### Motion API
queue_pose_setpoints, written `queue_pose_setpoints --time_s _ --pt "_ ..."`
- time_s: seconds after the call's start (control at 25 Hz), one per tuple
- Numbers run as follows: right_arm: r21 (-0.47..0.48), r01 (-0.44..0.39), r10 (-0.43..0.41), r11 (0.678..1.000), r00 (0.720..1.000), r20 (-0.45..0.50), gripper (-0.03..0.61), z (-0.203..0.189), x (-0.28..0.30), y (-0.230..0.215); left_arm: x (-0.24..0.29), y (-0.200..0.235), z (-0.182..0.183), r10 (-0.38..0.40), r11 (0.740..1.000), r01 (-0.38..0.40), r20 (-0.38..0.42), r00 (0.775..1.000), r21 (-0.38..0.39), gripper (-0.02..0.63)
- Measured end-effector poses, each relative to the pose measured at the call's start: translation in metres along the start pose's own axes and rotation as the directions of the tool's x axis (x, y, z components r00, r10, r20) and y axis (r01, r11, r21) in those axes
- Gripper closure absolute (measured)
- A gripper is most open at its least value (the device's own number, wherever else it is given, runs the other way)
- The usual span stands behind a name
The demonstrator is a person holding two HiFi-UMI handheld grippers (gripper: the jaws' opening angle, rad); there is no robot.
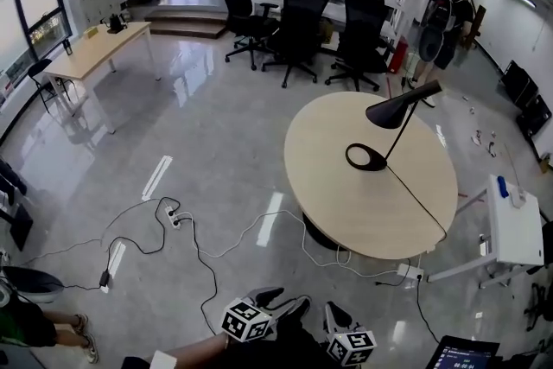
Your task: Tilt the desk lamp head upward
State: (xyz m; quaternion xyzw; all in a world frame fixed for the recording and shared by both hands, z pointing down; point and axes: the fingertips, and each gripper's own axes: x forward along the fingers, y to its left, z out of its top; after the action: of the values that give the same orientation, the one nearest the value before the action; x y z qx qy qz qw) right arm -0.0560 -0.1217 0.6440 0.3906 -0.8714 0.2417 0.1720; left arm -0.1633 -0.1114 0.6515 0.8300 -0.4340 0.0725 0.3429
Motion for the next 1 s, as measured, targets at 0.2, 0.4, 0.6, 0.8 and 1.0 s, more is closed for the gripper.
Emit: queue_pose_setpoints --time_s 0.2,0.4,0.6,0.8,1.0 --pt "-0.043 -0.052 0.053 0.998 0.998 0.036 0.574 0.052 0.037 -0.030 0.025 0.023 0.047 0.078 0.996 -0.079 0.019 0.997 0.034 0.414" --pt "-0.078 -0.100 0.105 0.992 0.992 0.074 0.574 0.094 0.061 -0.065 0.068 0.019 0.103 0.080 0.993 -0.088 0.099 0.992 0.076 0.414" --pt "-0.058 -0.099 0.105 0.993 0.988 0.113 0.574 0.110 0.073 -0.109 0.105 0.020 0.115 0.082 0.990 -0.092 0.098 0.992 0.103 0.416" --pt "0.000 -0.070 0.070 0.998 0.987 0.148 0.574 0.131 0.071 -0.148 0.127 0.020 0.142 0.107 0.989 -0.117 0.109 0.988 0.087 0.496" --pt "0.051 -0.036 0.031 0.998 0.995 0.096 0.574 0.123 0.074 -0.168 0.145 0.020 0.144 0.079 0.996 -0.082 0.083 0.993 0.040 0.495"
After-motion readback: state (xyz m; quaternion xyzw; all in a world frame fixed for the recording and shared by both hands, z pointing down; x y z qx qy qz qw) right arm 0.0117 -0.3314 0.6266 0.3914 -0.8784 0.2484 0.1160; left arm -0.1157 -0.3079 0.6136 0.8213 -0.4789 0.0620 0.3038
